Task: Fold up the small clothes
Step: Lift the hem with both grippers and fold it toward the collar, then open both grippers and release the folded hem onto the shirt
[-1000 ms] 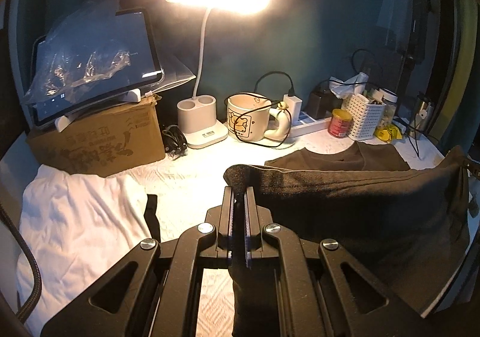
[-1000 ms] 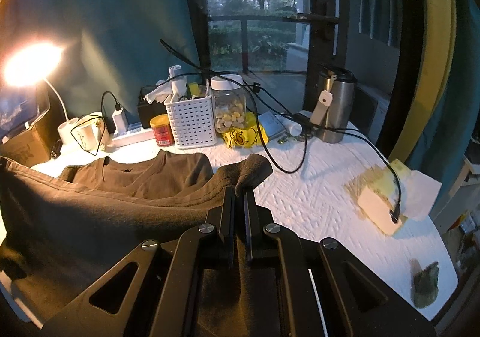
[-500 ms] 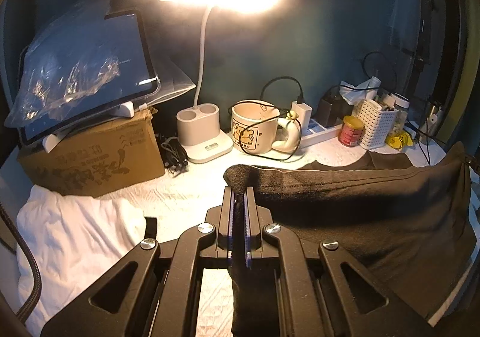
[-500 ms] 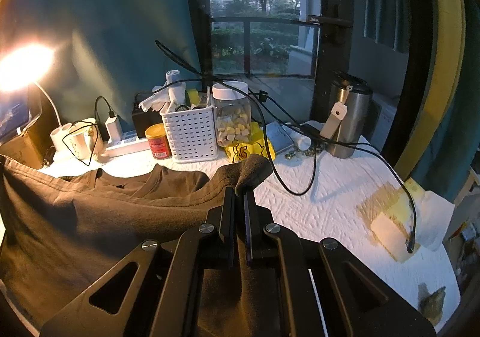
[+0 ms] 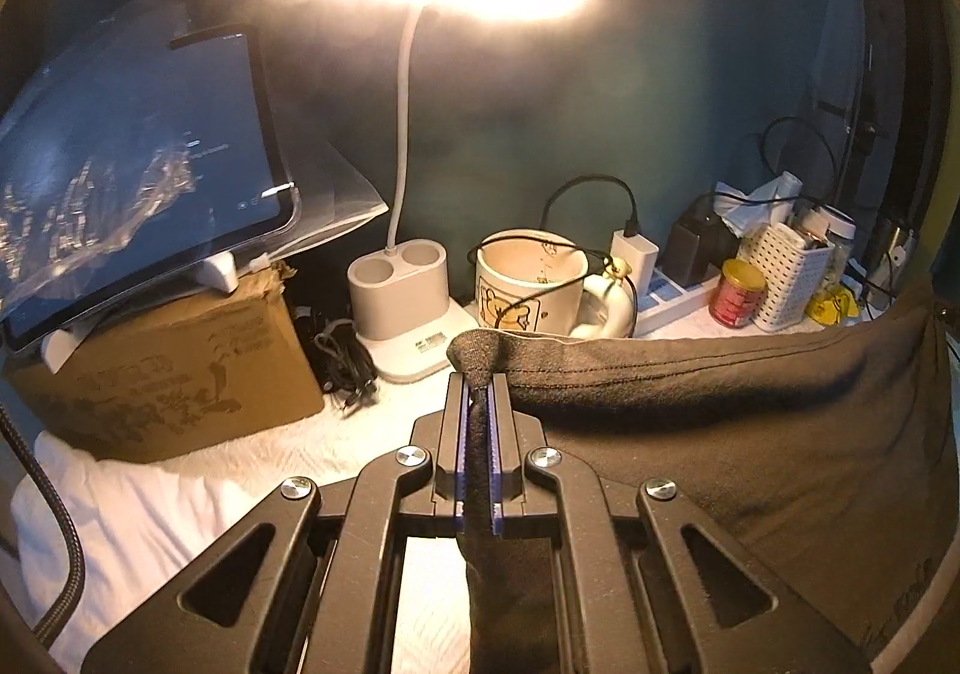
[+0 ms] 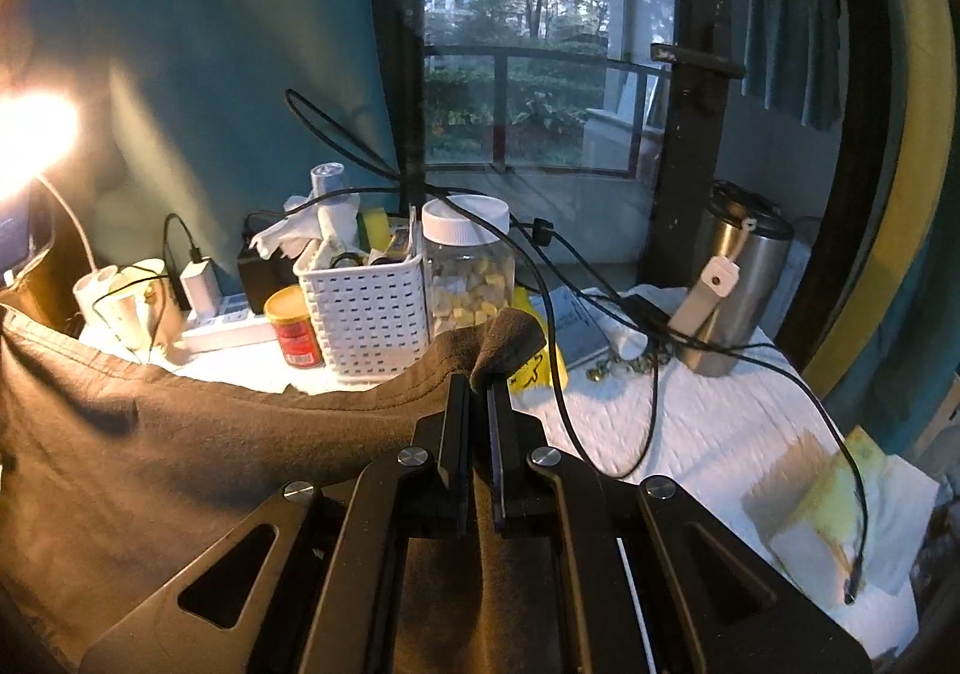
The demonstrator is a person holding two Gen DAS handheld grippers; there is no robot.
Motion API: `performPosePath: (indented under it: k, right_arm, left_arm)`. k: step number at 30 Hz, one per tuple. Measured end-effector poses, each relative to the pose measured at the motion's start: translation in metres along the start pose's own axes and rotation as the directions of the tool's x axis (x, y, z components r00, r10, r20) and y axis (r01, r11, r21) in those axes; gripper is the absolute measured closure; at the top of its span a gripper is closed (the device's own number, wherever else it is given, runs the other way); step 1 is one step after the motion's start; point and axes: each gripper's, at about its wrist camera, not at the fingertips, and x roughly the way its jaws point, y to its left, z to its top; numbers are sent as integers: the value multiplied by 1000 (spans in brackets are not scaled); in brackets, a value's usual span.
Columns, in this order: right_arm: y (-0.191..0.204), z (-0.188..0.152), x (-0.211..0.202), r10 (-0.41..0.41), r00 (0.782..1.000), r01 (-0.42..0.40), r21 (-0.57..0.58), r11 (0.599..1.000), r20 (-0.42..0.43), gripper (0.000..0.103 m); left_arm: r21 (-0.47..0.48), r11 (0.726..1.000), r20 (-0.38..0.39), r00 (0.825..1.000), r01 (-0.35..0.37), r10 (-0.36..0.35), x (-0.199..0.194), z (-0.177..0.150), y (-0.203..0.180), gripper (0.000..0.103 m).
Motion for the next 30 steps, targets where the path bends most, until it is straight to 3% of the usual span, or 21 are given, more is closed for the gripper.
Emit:
performPosePath:
  k: [2,6,9,18,19,21,23,27,30]
  right_arm:
    - [0,0,11,-9,1000,9,5,1000,-7,97]
    - [1,-3,37,-52,998,53,20,998,-40,97]
    - [-4,-9,57,-112,989,116,35,993,-98,96]
    - [-1,-20,57,-84,983,92,42,995,-165,93]
    - [0,-22,57,-76,982,85,45,995,-175,93]
    - [4,-29,54,-51,979,63,52,997,-199,92]
    - [7,-37,48,-26,975,41,61,997,-222,92]
    - [9,-53,38,8,966,14,84,996,-257,73]
    - [9,-66,25,24,961,1,90,996,-276,72]
  left_arm:
    - [10,1000,23,1000,9,-9,5,1,0,98]
    - [8,1000,-6,1000,-4,4,31,0,4,98]
    - [18,999,-71,997,-33,35,62,-7,6,98]
    - [-71,995,-271,961,-69,48,111,-30,18,94]
    - [-72,995,-275,960,-69,47,109,-31,19,91]
    - [-82,995,-284,958,-62,37,101,-33,20,65]
    - [-99,994,-281,960,-42,13,88,-38,19,53]
    - [-115,993,-307,951,-2,-33,65,-51,11,52]
    - [-148,989,-326,942,28,-76,48,-60,6,52]
